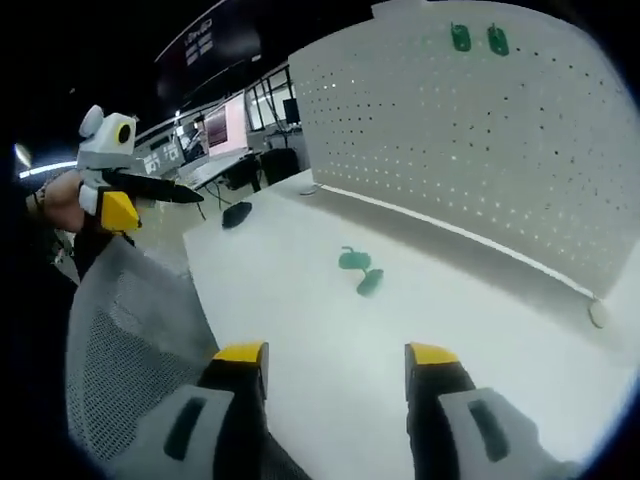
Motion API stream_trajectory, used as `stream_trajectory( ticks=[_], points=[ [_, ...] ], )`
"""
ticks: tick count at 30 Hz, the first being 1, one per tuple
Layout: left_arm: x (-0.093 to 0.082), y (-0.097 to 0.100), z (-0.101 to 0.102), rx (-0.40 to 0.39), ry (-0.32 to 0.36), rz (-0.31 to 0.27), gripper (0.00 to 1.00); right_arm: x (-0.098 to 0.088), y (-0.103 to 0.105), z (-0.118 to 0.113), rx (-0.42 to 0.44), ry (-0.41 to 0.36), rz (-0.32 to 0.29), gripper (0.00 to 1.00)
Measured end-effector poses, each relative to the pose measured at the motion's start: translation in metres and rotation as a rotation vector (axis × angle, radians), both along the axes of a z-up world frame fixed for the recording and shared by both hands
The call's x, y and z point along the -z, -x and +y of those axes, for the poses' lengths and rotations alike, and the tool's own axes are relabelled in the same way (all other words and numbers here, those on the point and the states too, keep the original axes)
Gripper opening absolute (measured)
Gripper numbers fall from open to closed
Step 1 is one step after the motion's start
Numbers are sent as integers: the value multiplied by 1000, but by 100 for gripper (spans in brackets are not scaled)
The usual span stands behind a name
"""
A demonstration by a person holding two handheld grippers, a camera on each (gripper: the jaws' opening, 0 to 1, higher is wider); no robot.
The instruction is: Insert the hook assembly into the mounting plate slot until the hook locks in place.
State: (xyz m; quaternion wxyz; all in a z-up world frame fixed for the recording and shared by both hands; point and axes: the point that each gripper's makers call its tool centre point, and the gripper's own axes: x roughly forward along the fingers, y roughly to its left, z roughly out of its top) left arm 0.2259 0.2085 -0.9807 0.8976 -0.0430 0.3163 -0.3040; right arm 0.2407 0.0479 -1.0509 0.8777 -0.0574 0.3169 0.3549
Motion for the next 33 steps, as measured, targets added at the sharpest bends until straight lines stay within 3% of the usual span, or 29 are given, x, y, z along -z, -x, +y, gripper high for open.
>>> stream_trajectory(
  ticks=[12,17,26,33],
  points=[
    [4,3,8,-16,-7,20,96,0,-49,49,-186,28,-44,42],
    [8,4,7,-14,-8,34,96,3,-69,65,-276,83,-79,39],
    [10,6,9,-21,-5,45,95,20,-98,90,-345,125,-39,37],
    [13,8,15,-34,-4,53,94,41,-106,101,-426,181,16,35]
  ],
)
